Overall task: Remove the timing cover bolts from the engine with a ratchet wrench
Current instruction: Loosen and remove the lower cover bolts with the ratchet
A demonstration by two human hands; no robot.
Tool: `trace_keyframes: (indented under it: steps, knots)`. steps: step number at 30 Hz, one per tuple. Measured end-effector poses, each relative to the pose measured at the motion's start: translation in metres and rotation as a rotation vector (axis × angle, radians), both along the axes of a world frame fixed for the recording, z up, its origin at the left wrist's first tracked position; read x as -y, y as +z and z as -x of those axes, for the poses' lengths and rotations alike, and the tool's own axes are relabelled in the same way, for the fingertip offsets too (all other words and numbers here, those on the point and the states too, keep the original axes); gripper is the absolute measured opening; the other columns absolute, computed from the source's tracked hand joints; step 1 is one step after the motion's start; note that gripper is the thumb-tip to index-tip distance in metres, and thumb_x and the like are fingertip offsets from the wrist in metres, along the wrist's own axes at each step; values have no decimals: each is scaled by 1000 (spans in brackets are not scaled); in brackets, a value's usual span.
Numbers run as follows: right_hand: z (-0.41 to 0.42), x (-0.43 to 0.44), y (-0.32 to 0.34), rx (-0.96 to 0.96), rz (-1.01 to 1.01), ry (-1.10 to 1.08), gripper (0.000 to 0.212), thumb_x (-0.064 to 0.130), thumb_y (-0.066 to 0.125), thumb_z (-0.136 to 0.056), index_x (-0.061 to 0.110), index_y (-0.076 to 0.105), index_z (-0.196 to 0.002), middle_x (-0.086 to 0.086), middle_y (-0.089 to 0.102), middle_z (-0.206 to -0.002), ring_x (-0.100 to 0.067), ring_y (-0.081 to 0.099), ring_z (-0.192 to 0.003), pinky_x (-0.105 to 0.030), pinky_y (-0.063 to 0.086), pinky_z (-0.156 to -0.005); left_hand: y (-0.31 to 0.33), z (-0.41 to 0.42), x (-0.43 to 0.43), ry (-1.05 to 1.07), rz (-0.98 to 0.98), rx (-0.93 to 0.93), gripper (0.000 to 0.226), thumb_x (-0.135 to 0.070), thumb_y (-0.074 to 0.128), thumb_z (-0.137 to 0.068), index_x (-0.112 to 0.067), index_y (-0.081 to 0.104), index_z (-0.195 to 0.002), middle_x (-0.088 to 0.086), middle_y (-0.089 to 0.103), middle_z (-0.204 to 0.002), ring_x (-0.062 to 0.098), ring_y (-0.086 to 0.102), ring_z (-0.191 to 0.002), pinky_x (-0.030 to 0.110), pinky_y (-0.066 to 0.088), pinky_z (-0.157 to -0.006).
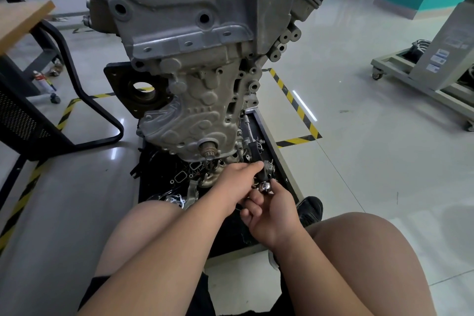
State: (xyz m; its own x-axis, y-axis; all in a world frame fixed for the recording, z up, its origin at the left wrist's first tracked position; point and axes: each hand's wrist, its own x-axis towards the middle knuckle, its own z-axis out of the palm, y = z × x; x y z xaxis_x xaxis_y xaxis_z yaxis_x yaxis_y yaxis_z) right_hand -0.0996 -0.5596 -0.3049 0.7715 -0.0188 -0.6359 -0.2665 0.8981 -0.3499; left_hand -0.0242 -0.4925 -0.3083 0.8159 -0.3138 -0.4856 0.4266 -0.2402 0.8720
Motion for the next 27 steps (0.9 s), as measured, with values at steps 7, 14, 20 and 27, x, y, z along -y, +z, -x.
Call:
trace_keyframes:
  steps: [7, 14, 20, 27]
  knots:
    - [1, -1, 3, 9, -118, 34, 50, 46, 30, -102, 8, 54, -81, 3, 32, -45, -11, 25, -30, -20, 33, -38, 2, -1, -3, -5, -72, 24, 27, -46, 60, -90, -24, 61, -72, -18, 39, -36, 4, 41, -35, 19, 29, -42]
    - [1, -4, 2, 15, 27, 43, 51, 45, 29, -102, 10, 53, -74, 0, 34, -47, -13, 26, -33, -25, 35, -44, 2, 2, -2, 1, -25, 21, 31, -44, 58, -91, -21, 61, -72, -10, 43, -35, 9, 41, -27, 9, 29, -35]
    - [0, -7, -2, -1, 246, 36, 51, 45, 29, -104, 10, 54, -75, -1, 38, -48, -15, 30, -36, -29, 34, -52, -1, 3, 1, 21, -14, 49, 31, -41, 59, -92, -18, 59, -71, -11, 41, -35, 9, 38, -26, 9, 28, -35]
    - [4, -7, -4, -37, 744, -10, 26, 33, 40, -102, 12, 54, -103, 0, 59, -57, -14, 50, -41, -22, 41, -41, -1, 1, 2, 27, -25, 80, 28, -39, 63, -89, -18, 63, -71, -14, 44, -38, 5, 41, -31, 12, 29, -36]
